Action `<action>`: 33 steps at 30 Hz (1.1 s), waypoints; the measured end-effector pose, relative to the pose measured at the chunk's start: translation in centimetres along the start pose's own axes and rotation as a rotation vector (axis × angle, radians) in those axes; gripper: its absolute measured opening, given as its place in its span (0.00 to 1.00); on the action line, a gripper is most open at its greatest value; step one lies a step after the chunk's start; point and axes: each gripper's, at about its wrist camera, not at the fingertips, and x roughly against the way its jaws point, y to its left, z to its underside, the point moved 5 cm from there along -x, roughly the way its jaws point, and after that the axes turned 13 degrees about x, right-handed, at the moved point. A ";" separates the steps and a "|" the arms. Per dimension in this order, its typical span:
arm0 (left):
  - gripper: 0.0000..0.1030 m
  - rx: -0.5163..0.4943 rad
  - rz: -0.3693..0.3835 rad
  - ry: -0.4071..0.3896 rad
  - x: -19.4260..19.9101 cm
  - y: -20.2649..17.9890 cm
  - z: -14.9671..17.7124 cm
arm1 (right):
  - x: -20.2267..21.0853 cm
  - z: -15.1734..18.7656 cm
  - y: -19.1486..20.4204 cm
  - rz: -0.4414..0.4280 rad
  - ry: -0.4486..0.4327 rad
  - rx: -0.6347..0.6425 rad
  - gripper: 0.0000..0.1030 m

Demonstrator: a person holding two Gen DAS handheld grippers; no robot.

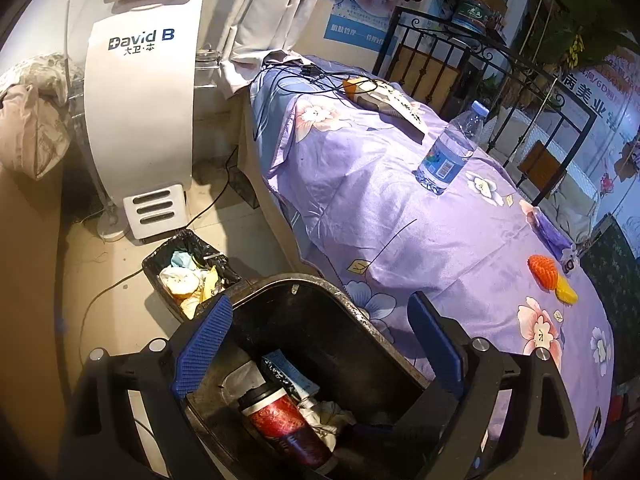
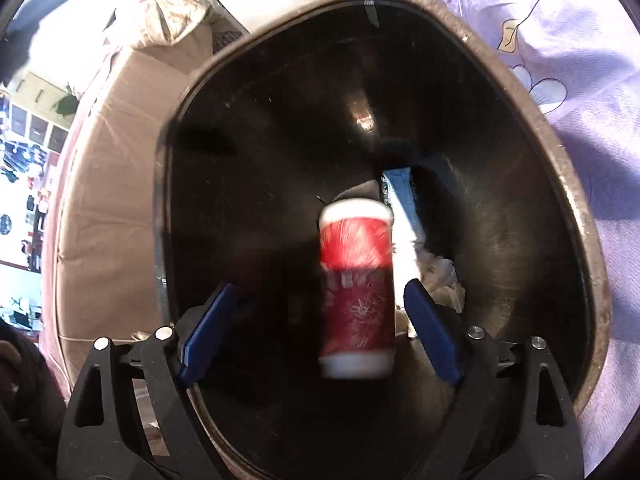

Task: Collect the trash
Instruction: 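Lift both tools from the bin and move them back over the bed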

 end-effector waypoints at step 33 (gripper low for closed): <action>0.90 -0.222 0.160 0.104 -2.6 -12.4 3.5 | 16.8 9.9 -6.0 0.096 -0.463 -0.086 0.83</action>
